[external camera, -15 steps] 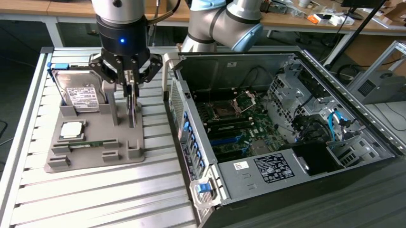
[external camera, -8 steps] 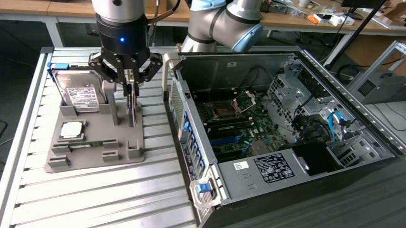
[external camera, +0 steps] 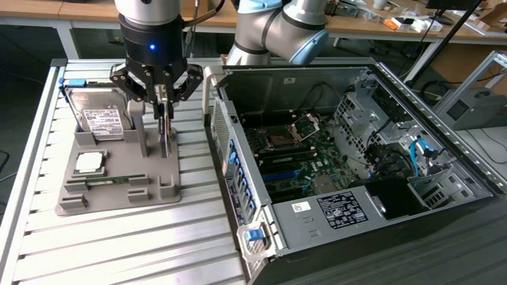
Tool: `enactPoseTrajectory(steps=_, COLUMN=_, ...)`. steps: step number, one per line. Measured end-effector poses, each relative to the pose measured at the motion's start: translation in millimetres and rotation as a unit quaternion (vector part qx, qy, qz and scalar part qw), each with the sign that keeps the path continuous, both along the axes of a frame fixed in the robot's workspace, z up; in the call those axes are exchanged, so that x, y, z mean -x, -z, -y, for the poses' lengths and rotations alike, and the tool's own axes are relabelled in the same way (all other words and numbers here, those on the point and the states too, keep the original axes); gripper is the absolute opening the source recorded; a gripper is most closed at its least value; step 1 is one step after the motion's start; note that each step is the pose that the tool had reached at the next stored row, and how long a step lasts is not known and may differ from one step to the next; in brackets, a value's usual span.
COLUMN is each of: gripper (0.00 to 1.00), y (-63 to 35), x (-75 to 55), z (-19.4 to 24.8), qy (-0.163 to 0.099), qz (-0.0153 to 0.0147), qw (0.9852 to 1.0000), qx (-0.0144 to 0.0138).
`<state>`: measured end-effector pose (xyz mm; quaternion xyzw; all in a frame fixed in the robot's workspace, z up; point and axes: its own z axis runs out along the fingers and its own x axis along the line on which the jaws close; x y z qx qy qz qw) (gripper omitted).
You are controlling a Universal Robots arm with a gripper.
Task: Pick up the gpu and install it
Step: 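Pick up the gpu and move the gpu toward the slot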
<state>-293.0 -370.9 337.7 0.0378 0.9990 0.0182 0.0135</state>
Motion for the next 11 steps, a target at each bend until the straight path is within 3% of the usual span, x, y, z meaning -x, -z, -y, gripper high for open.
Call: enactPoseTrajectory(steps=11, gripper=0.27, y=-3.4, x=0.0, z=0.0, qy=0.000, qz=0.0000, qw=1.0000, qx=-0.0002)
